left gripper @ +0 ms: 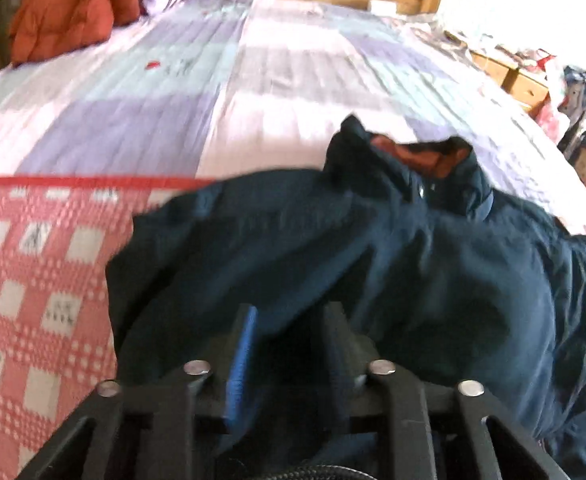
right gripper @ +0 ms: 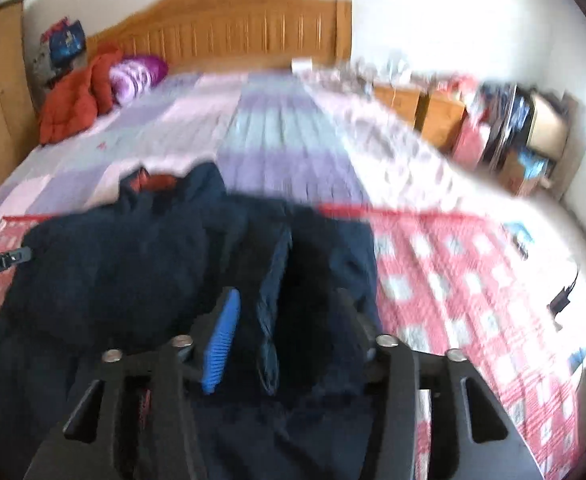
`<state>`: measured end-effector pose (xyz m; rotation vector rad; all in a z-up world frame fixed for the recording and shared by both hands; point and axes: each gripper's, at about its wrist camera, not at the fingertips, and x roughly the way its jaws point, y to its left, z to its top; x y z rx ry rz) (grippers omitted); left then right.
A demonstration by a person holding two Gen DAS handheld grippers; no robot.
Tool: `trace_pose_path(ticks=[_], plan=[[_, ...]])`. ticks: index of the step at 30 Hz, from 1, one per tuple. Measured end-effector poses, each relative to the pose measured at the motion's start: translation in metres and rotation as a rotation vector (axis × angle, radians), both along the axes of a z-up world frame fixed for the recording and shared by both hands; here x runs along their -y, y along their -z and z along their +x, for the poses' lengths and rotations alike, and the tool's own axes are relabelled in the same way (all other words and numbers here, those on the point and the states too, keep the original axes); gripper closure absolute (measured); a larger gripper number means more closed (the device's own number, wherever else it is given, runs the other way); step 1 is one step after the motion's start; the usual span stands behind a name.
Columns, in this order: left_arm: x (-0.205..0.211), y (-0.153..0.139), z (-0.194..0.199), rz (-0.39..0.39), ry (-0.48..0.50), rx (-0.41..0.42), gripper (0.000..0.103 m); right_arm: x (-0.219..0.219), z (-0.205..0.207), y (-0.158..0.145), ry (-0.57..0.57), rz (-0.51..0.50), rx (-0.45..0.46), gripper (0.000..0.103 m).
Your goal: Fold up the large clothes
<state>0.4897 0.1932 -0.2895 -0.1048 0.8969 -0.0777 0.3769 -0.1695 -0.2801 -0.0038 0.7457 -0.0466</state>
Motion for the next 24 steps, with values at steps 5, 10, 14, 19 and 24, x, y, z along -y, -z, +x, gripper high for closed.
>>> trace_pose_path(ticks=[5, 10, 14, 19, 24], plan=[[-0.005, -0.007, 0.018, -0.026, -0.038, 0.024, 0.072, -0.047, 0.035, -0.002, -0.138, -0.053, 0.004, 0.040], [-0.043, 0.019, 0.041, -0.040, -0.159, -0.055, 0.072, -0.055, 0.092, 0.075, -0.154, -0.100, -0.267, 0.040], [-0.071, 0.064, 0.070, -0.063, -0.217, -0.198, 0.072, -0.045, 0.104, 0.090, -0.179, -0.055, -0.278, 0.040], [-0.062, 0.075, 0.090, 0.018, -0.177, -0.231, 0.072, -0.052, 0.113, 0.093, -0.203, -0.048, -0.290, 0.039], [-0.089, 0.040, 0.044, -0.093, -0.186, -0.132, 0.071, -0.051, 0.107, 0.090, -0.236, -0.062, -0.284, 0.039]])
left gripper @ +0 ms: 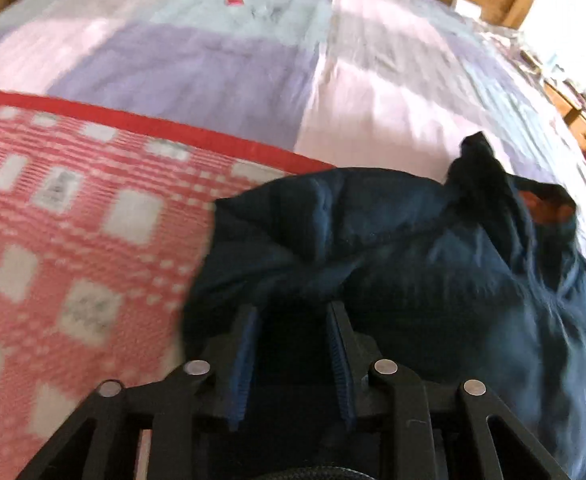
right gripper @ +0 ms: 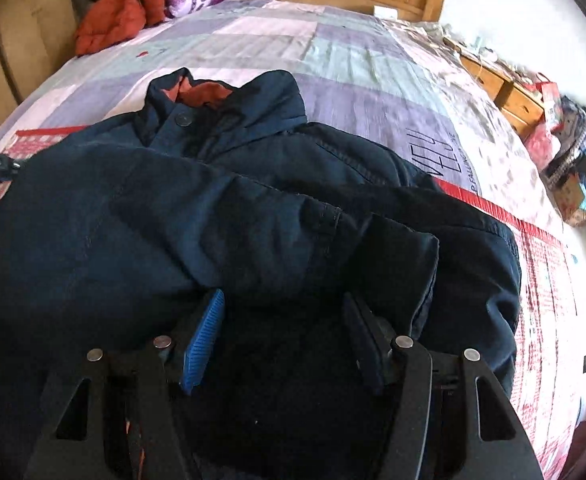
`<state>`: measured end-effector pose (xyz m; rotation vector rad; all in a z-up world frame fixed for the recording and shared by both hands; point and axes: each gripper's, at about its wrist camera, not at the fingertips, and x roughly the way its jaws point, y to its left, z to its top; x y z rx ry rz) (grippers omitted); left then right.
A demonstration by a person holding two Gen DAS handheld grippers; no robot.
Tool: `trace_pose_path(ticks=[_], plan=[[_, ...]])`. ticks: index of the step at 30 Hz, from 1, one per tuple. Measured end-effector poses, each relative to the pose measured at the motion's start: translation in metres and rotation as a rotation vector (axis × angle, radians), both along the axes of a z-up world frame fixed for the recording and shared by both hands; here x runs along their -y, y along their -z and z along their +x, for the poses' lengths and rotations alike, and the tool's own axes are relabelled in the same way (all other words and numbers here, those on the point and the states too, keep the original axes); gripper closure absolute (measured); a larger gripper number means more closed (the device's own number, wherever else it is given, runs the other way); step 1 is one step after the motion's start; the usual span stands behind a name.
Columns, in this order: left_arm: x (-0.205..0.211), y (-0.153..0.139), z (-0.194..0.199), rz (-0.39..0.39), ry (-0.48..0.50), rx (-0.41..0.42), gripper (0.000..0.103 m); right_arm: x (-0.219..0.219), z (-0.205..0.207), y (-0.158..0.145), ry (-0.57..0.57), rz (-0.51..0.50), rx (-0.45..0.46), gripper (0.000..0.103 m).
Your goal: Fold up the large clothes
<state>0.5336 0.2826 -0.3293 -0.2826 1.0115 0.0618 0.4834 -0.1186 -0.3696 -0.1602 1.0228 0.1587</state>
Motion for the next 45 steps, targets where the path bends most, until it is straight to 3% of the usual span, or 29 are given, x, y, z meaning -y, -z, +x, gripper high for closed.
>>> trace_pose_path(ticks=[5, 10, 13, 14, 15, 18, 23, 26, 31, 35, 38, 40, 41, 43, 45], plan=[[-0.001, -0.019, -0.070, 0.001, 0.022, 0.041, 0.070, 0.004, -0.008, -0.014, 0.006, 0.001, 0.020, 0.039], [0.022, -0.001, -0.109, -0.019, 0.024, 0.038, 0.070, -0.010, -0.014, -0.039, -0.001, 0.015, 0.078, 0.039], [0.023, 0.045, -0.115, 0.013, -0.017, -0.066, 0.070, -0.027, -0.013, -0.043, -0.030, 0.007, 0.078, 0.039], [0.017, 0.060, -0.120, -0.015, -0.038, -0.096, 0.070, -0.030, -0.012, -0.041, -0.034, -0.003, 0.069, 0.039], [0.010, 0.065, -0.126, -0.046, -0.046, -0.066, 0.070, -0.033, -0.010, -0.038, -0.033, -0.011, 0.054, 0.039], [0.001, 0.060, -0.135, -0.064, -0.055, -0.028, 0.070, -0.032, -0.010, -0.025, -0.014, -0.015, 0.020, 0.039], [-0.019, 0.043, -0.149, -0.097, -0.068, 0.023, 0.070, -0.025, -0.029, -0.026, 0.039, 0.001, 0.053, 0.039], [-0.014, 0.039, -0.138, -0.120, -0.073, 0.039, 0.069, -0.023, -0.042, -0.022, 0.068, 0.029, 0.055, 0.039], [-0.011, 0.055, -0.114, -0.150, -0.109, 0.018, 0.069, -0.032, -0.049, -0.021, 0.090, 0.035, 0.063, 0.039], [-0.051, 0.068, -0.129, -0.375, -0.283, 0.046, 0.078, -0.034, -0.046, -0.028, 0.076, 0.023, 0.083, 0.039], [-0.061, 0.073, -0.138, -0.434, -0.335, 0.054, 0.080, -0.030, -0.050, -0.038, 0.078, 0.033, 0.120, 0.039], [-0.053, 0.066, -0.137, -0.370, -0.317, 0.042, 0.080, -0.026, -0.057, -0.044, 0.089, 0.022, 0.150, 0.039], [-0.044, 0.058, -0.135, -0.297, -0.278, 0.039, 0.079, -0.021, -0.062, -0.047, 0.109, 0.002, 0.168, 0.039], [-0.022, 0.040, -0.133, -0.152, -0.171, 0.050, 0.077, -0.003, -0.070, -0.048, 0.169, 0.012, 0.169, 0.039], [-0.001, 0.025, -0.134, -0.067, -0.058, 0.080, 0.076, 0.016, -0.075, -0.043, 0.247, 0.024, 0.142, 0.032]])
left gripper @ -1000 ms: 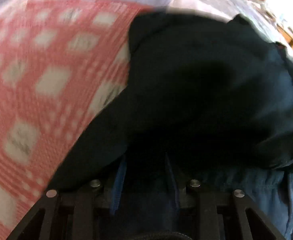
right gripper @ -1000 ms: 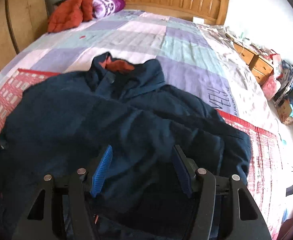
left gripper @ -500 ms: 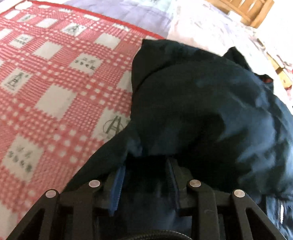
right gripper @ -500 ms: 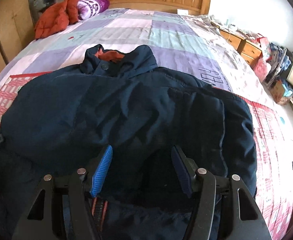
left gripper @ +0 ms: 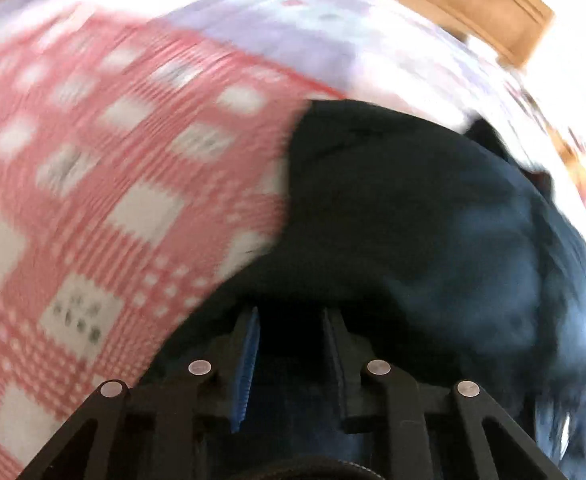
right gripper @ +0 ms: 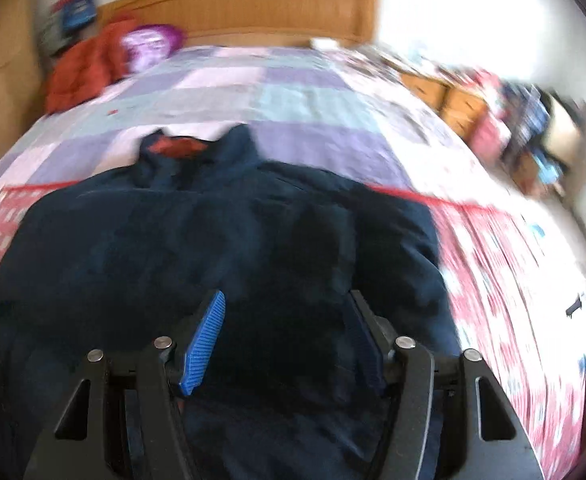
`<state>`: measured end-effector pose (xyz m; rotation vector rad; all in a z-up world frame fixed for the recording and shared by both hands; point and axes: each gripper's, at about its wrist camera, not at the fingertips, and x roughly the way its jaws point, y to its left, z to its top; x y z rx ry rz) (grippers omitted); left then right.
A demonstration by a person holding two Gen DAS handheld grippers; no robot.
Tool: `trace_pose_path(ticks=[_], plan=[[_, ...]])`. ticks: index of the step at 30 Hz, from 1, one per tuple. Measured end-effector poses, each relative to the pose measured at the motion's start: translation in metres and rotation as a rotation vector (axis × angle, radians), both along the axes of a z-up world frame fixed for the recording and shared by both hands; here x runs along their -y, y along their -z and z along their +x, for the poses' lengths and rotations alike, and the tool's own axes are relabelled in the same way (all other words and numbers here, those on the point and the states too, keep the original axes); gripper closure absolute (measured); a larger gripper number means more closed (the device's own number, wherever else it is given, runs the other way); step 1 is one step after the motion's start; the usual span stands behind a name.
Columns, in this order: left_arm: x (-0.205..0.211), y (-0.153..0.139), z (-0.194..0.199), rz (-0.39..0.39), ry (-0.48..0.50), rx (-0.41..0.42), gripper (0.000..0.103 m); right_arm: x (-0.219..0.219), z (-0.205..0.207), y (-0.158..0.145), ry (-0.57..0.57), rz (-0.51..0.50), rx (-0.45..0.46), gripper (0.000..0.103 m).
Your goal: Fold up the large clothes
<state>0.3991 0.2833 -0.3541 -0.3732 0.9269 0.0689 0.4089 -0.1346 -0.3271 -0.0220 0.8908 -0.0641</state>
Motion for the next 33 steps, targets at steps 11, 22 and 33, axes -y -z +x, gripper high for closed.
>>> trace_pose_path(ticks=[11, 22, 33], plan=[[0.044, -0.021, 0.043, 0.160, 0.162, 0.067, 0.066, 0.006, 0.018, 0.032, 0.007, 0.255, -0.115, 0.059], [-0.036, 0.000, 0.013, 0.109, -0.039, -0.019, 0.064, -0.011, 0.000, 0.036, -0.094, 0.242, -0.116, 0.069], [0.046, -0.011, 0.082, 0.105, 0.167, 0.017, 0.063, -0.026, -0.013, -0.027, -0.133, -0.032, 0.086, 0.057]])
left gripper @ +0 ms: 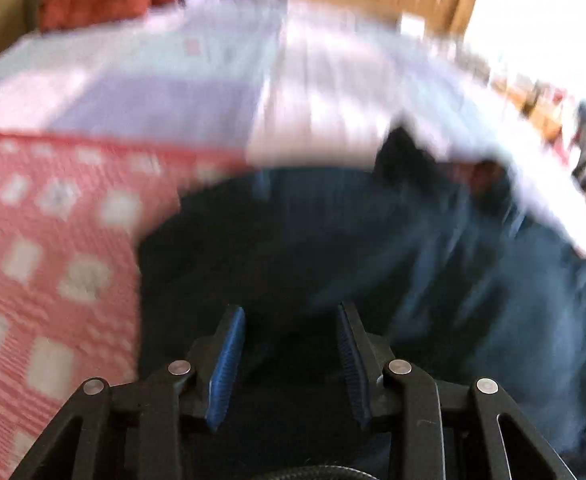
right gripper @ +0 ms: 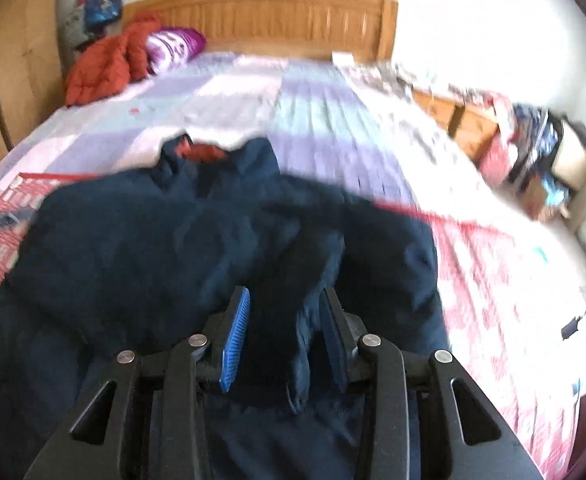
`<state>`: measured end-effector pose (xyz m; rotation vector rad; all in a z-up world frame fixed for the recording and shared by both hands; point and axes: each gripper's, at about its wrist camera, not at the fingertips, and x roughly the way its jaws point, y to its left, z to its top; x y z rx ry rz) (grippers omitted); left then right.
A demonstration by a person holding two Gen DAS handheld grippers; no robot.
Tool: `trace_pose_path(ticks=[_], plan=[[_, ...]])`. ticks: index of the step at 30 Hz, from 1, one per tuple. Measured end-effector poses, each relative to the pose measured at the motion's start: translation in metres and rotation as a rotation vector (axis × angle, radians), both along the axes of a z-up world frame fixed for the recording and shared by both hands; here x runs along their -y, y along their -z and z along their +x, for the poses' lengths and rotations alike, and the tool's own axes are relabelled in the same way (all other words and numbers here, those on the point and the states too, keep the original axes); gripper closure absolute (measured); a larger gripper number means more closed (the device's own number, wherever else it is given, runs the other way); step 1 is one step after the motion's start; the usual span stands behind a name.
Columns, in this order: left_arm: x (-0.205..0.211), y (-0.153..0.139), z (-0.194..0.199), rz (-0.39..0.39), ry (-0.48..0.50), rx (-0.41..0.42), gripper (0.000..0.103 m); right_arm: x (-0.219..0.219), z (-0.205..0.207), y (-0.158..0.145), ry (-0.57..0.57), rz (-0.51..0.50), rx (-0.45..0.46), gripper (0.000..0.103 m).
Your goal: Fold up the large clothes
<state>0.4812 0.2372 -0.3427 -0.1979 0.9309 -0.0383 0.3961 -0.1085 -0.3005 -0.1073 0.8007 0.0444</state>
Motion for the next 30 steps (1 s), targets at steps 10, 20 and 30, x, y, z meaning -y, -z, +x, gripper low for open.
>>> trace_pose_path(ticks=[10, 20, 30], plan=[[-0.010, 0.035, -0.040, -0.009, -0.015, -0.023, 0.062, -0.122, 0.098, -0.011, -0.415, 0.100, -0.090, 0.039], [-0.010, 0.040, -0.047, 0.005, -0.017, 0.042, 0.062, -0.268, 0.195, 0.038, -0.631, 0.154, -0.483, 0.039], [-0.012, 0.042, -0.050, -0.024, -0.009, 0.075, 0.062, -0.340, 0.227, 0.078, -0.549, 0.194, -0.718, 0.039]])
